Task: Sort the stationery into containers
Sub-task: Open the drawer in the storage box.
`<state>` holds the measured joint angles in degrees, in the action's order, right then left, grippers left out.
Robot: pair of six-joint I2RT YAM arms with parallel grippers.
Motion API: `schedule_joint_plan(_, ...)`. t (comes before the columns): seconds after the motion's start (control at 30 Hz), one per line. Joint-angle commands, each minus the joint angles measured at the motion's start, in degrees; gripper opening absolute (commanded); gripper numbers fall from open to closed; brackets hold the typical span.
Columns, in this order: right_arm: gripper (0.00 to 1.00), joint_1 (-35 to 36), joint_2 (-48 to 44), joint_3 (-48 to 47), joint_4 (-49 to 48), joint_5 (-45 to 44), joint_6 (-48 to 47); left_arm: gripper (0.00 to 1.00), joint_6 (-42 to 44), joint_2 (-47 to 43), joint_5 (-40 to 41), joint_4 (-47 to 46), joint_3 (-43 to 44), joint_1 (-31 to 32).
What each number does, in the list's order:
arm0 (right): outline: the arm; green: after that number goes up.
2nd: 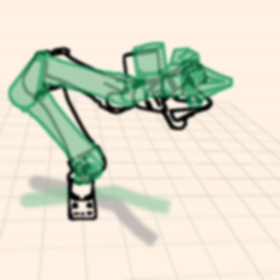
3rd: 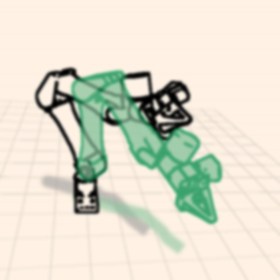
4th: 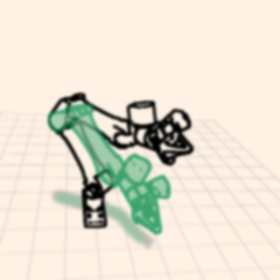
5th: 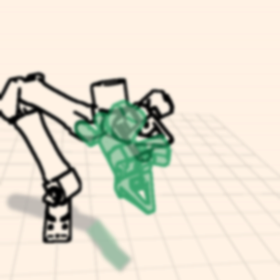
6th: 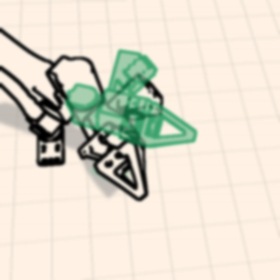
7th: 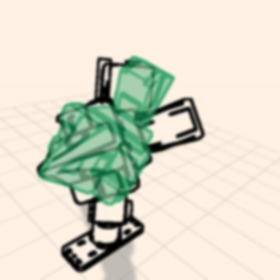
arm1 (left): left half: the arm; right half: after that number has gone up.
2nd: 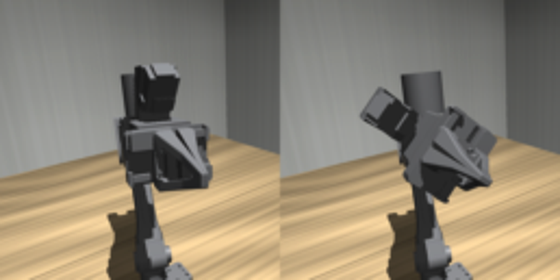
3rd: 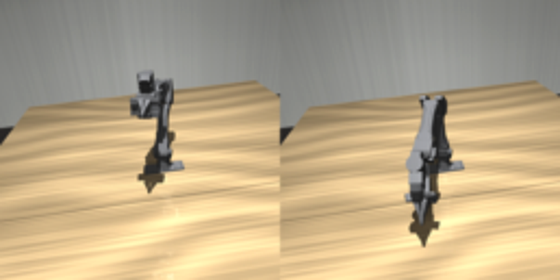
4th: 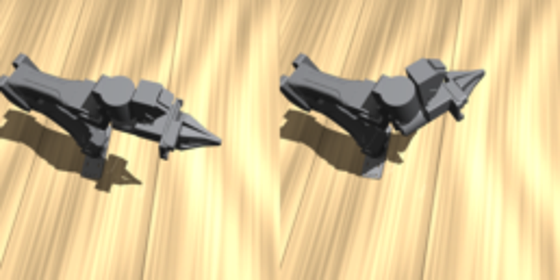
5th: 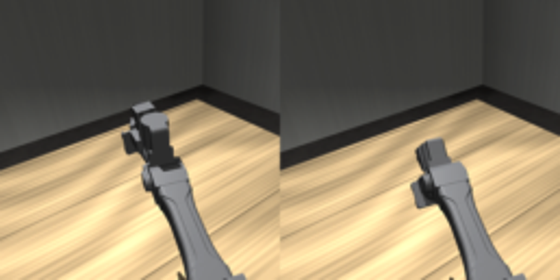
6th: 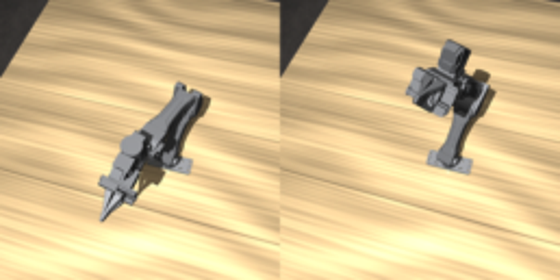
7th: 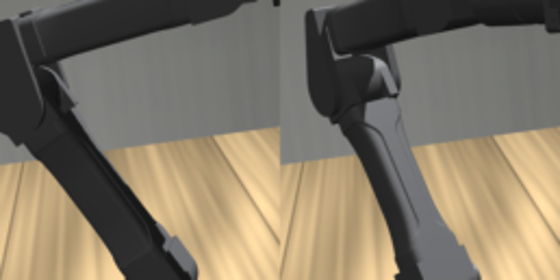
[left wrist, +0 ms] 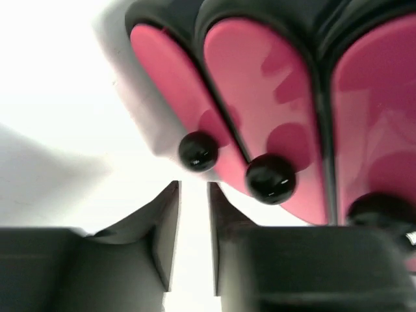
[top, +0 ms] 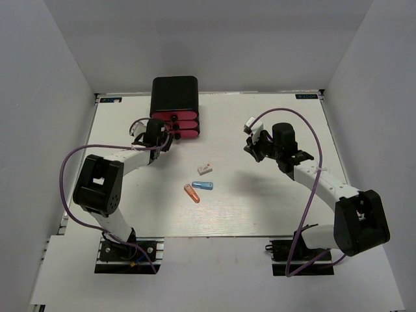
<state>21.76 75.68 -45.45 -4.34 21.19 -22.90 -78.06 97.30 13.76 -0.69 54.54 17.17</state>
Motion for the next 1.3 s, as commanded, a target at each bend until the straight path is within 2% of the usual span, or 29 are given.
schedule_joint_plan(0.0, 0.00, -0.31, -1.50, 0.54, -0.50, 1.05, -0.31, 0.39, 2.21, -3.08, -1.89, -2.48, -1.19, 0.23)
schedule_joint_plan(0.27, 0.00, -0.58, -1.68, 0.89, -0.50, 0.96, -0.66, 0.48, 8.09, -4.22, -4.35, -10.55, -3.48, 0.23)
schedule_joint_plan(0.5, 0.00, -0.58, -1.50, 1.24, -0.58, 0.96, -1.10, 0.51, 13.28, -3.17, -5.59, -14.60, -2.87, -0.29)
schedule_joint_plan(0.73, 0.00, -0.75, -1.33, 1.07, -0.85, 1.40, -1.19, 0.51, 14.87, -0.53, -6.11, -17.41, -1.02, -0.29)
schedule_joint_plan(1.2, 0.00, -0.93, -1.32, 0.89, -1.02, 1.66, -1.98, 0.52, 15.92, 3.60, -5.59, -16.98, 2.23, -0.29)
schedule_joint_plan(1.27, 0.00, -0.75, -1.24, 0.80, -0.93, 2.01, -1.98, 0.45, 15.92, 3.60, -5.06, -16.98, 2.23, -0.29)
